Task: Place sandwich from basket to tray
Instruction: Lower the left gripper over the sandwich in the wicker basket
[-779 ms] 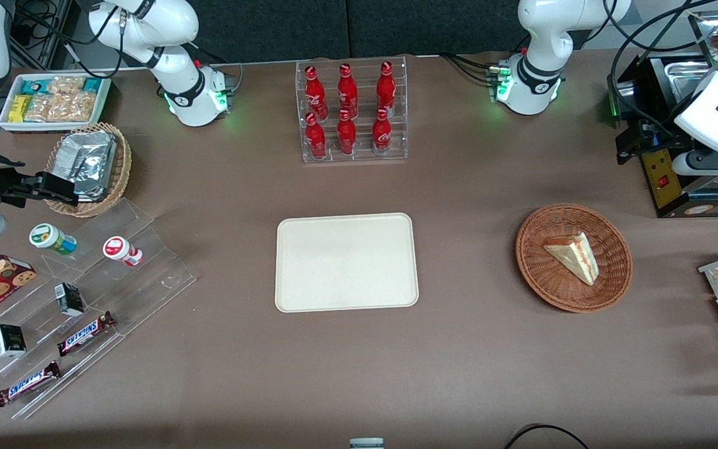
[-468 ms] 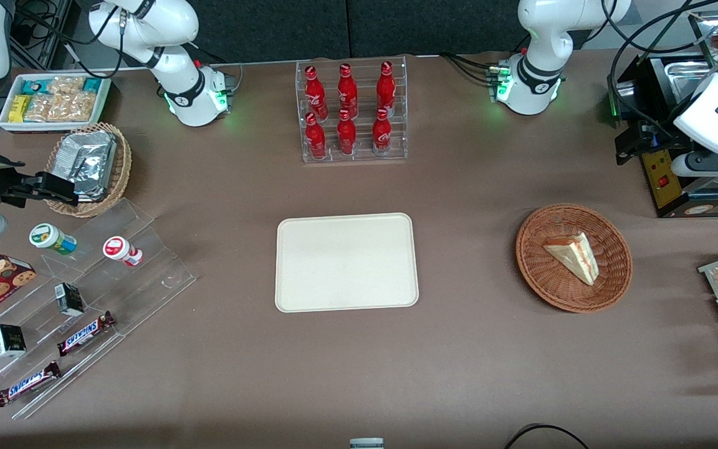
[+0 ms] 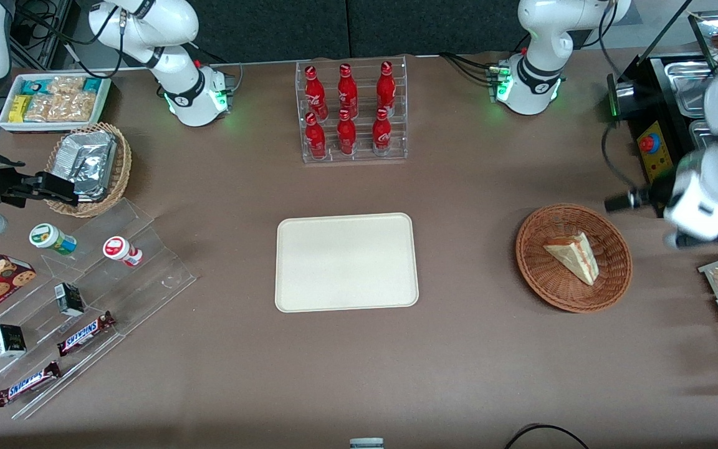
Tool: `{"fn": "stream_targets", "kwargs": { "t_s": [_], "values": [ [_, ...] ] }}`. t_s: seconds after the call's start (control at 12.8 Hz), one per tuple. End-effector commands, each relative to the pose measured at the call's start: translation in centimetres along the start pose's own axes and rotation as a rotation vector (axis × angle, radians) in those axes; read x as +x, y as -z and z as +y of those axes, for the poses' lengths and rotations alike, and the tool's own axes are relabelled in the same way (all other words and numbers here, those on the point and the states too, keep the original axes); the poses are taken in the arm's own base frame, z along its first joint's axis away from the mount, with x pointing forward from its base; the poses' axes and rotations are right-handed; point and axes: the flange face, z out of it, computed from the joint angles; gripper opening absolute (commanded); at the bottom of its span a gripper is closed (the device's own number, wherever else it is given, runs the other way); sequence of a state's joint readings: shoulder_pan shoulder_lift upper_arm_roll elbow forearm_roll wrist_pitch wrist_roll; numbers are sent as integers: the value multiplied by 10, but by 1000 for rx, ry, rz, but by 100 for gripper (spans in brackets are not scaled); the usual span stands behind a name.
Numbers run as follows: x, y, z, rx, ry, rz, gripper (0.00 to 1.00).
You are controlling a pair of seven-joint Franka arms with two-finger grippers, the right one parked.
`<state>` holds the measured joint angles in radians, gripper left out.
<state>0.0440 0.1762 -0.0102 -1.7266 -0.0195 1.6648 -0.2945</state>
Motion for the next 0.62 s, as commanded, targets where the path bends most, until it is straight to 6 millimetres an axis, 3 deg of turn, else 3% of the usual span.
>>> {"fn": "stream_targets", "kwargs": {
  "t_s": [0.0, 0.23, 0.55],
  "values": [
    [10, -63, -12, -39, 223, 43, 100],
    [28, -133, -8, -41, 322, 50, 100],
    [37, -190, -7, -43, 405, 52, 100]
  ]
}}
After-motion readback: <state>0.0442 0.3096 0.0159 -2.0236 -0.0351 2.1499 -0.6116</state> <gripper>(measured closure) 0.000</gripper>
